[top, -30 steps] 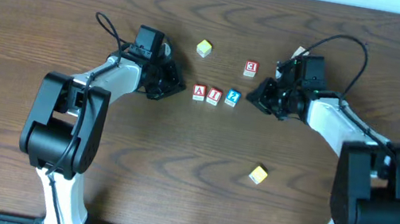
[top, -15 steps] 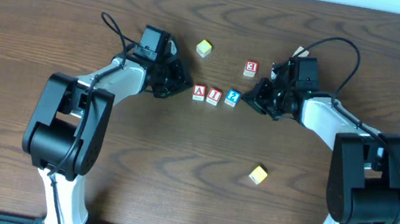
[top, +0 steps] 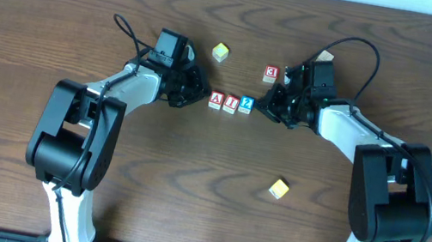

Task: Spell out Ai2
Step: 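Push the three blocks together from both sides with both grippers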

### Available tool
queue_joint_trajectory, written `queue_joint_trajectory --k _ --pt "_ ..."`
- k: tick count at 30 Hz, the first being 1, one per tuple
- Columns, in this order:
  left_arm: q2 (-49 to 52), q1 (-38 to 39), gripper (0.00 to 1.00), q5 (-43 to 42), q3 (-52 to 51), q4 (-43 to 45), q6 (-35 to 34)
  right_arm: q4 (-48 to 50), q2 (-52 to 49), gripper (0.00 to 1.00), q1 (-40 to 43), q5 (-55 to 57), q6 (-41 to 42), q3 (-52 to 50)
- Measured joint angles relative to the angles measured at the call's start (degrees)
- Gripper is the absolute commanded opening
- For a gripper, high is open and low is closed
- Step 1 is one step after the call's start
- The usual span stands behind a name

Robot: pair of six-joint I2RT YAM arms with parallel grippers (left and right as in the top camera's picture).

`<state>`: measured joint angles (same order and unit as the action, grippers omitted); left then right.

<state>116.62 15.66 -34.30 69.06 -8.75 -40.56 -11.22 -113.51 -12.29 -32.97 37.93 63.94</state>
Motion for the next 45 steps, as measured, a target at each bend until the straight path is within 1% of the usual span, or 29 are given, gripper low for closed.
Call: queue_joint_trajectory --k 22,35,45 --pt "0.0 1.4 0.06 0.5 0.0 -0.1 -1.7 1.2 0.0 0.02 -1.0 0.9 0.4 0.0" --pt "0.0 2.9 0.06 3.1 0.0 -1.5 -5.6 2.3 0.0 0.02 -1.0 2.0 0.4 0.0" --pt "0.0 3.2 0.06 4.1 0.0 -1.6 -6.0 0.5 0.0 0.01 -1.0 2.2 0.4 0.0"
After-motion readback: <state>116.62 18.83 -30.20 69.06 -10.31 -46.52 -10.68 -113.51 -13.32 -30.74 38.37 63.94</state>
